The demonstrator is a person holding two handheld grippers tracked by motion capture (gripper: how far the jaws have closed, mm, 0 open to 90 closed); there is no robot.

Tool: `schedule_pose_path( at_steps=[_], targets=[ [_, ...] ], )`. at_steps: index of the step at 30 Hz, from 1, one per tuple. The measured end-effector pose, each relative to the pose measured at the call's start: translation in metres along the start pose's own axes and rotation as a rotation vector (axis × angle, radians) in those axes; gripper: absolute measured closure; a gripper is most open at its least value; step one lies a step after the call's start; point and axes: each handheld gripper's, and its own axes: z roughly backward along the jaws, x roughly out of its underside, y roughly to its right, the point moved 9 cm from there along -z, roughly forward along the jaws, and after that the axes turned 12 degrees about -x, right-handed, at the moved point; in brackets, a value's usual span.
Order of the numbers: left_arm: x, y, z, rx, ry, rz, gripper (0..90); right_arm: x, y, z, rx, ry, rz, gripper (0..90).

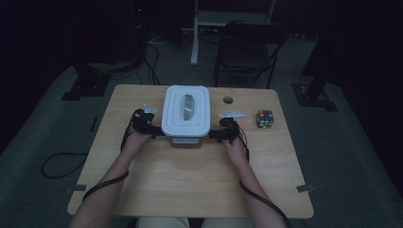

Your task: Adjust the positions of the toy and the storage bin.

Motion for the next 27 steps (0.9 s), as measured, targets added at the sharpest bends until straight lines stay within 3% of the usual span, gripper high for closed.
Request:
schedule_pose_path(
  at_steps=[17,20,24,27],
  targets=[
    [-0.007,0.035,0.001,0.073,0.013,-0.02,0.7,0.015,0.022,0.029,0.023,0.008,-0.033,17.9],
    [-0.006,0.036,-0.002,0.099,0.022,0.003,0.7,0.018,0.022,0.033,0.012,0.019,-0.04,15.7],
    [0.0,0.028,-0.008,0.066,0.005,-0.011,0.7,0.021,0.031,0.038,0.035,0.025,-0.035,14.1],
    [0.0,0.024,-0.009,0.046,0.005,-0.015,0.7,0.023,0.041,0.04,0.05,0.043,-0.068,14.2]
  ],
)
